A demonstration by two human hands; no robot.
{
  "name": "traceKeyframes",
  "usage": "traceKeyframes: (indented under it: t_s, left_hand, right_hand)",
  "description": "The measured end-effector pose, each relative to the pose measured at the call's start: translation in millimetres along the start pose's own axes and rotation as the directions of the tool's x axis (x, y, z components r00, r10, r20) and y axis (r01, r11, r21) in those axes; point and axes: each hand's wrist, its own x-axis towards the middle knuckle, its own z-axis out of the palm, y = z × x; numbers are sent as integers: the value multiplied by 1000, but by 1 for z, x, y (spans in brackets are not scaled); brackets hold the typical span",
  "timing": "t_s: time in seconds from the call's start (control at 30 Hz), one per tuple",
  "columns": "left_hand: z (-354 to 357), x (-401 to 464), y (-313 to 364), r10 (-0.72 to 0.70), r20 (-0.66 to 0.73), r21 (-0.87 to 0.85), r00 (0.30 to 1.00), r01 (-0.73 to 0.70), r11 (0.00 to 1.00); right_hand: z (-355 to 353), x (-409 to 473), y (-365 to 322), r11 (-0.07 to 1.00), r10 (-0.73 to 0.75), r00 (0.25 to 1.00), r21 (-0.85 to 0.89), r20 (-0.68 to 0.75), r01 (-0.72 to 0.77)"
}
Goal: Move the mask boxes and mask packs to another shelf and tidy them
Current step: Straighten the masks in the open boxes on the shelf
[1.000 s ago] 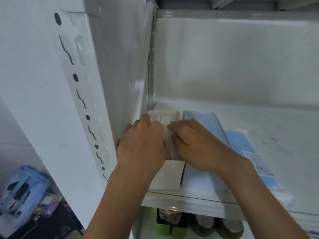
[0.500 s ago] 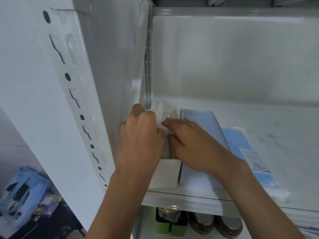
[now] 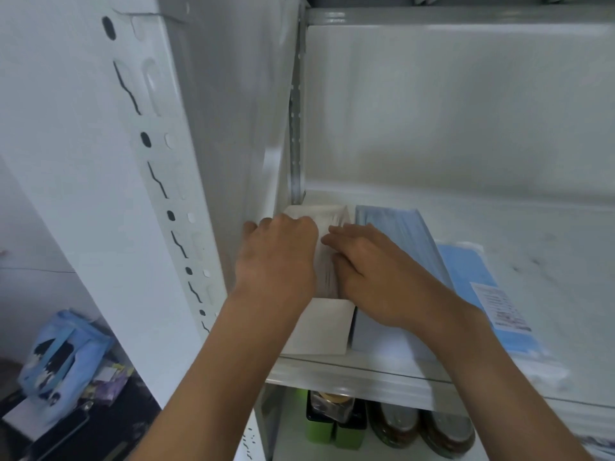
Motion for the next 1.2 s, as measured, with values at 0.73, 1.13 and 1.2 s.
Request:
traceKeyframes:
  t_s: [0.73, 1.13, 1.2]
  left_hand:
    - [16, 22, -12, -36, -90, -134, 995, 24, 991]
    - [19, 20, -13, -120, -177, -409, 977, 38, 912]
    - [21, 21, -13, -123, -142, -413, 982, 54, 909]
  right_hand:
    - [3, -1, -4, 990, 41, 995, -133, -86, -53]
    - [-5, 23, -13, 992, 124, 979, -52, 164, -117]
    - [-2, 26, -12, 987, 156, 974, -49, 163, -150]
